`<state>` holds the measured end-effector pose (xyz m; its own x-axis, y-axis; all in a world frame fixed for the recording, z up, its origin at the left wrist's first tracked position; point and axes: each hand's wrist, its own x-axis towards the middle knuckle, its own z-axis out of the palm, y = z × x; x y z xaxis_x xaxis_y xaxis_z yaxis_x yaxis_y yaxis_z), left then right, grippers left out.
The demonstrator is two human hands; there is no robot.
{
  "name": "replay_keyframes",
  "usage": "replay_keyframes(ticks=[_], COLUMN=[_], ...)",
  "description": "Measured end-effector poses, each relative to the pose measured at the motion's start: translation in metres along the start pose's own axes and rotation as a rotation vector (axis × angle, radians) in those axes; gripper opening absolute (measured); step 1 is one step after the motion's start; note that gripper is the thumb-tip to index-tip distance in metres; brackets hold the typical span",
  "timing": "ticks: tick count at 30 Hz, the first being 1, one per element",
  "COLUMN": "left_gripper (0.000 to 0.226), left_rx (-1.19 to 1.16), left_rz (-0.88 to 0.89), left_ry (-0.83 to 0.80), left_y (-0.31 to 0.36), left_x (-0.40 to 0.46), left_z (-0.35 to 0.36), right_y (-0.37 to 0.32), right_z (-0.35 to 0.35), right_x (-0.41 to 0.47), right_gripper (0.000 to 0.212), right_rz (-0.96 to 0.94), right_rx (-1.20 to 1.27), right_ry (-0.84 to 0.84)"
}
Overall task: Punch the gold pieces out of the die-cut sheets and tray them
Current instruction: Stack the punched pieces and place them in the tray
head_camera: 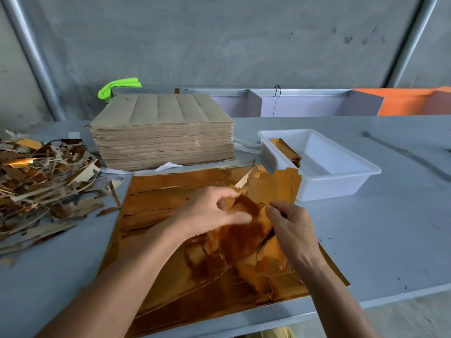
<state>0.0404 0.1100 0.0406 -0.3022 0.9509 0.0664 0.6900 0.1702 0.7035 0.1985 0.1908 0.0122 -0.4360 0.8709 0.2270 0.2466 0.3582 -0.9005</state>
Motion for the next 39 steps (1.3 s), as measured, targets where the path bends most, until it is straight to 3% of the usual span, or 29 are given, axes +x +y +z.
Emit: replay_keyframes(ticks=[3,8,11,14,16,19,23,26,30,32,34,37,39], left_gripper=[0.025,0.032,0.014,0.01,0.01,0.011,0.04,0.051,0.079,0.088,0.082,0.055,0.061], left_rx=[0.117,-0.305,-0.497,-0.55,-0.462,-0.307,-0.103,0.099,0.09,0.193,0.353,0.428,0.479], left_rz=[-0.024,-0.187,-0.291,-0.304,-0.282,-0.213,-0.134,-0.082,-0.064,-0.115,-0.179,-0.198,-0.192], left_ry=[0.042,0.133,0.191,0.192,0.188,0.173,0.15,-0.013,-0.132,-0.205,-0.23,-0.127,-0.026], left_y=[0.001,-0.007,-0.01,-0.006,-0.003,-0.002,-0.015,-0.021,-0.023,-0.021,-0.02,-0.024,-0.027], left_x=[0.01,0.013,0.012,0.01,0.01,0.009,0.004,-0.003,-0.009,-0.012,-0.014,-0.013,-0.013], left_z=[0.001,0.0,-0.003,-0.001,0.006,0.013,0.006,0.0,-0.003,-0.001,0.003,0.003,0.001], right_y=[-0.006,-0.004,0.007,0.005,0.001,0.005,0.012,0.012,0.011,0.008,0.006,0.005,0.007], right_z=[-0.001,0.001,0.003,0.01,0.019,0.03,0.029,0.024,0.021,0.02,0.018,0.008,-0.002], right_x=[0.009,0.009,0.007,-0.004,-0.011,-0.011,-0.005,0.003,0.01,0.011,0.012,0.014,0.016], right_gripper=[0.036,0.056,0.064,0.074,0.062,0.022,0.018,0.023,0.015,0.016,0.006,0.016,0.018], right_rz=[-0.086,0.043,-0.022,-0.1,-0.12,-0.101,0.088,0.183,0.274,0.307,0.373,0.467,0.512], right_rx=[-0.056,0.136,-0.056,0.036,0.113,0.061,0.202,0.354,0.467,0.466,0.509,0.559,0.568], right_ry=[0.04,0.042,0.11,-0.023,-0.083,-0.02,0.099,0.144,0.21,0.217,0.194,0.161,0.173])
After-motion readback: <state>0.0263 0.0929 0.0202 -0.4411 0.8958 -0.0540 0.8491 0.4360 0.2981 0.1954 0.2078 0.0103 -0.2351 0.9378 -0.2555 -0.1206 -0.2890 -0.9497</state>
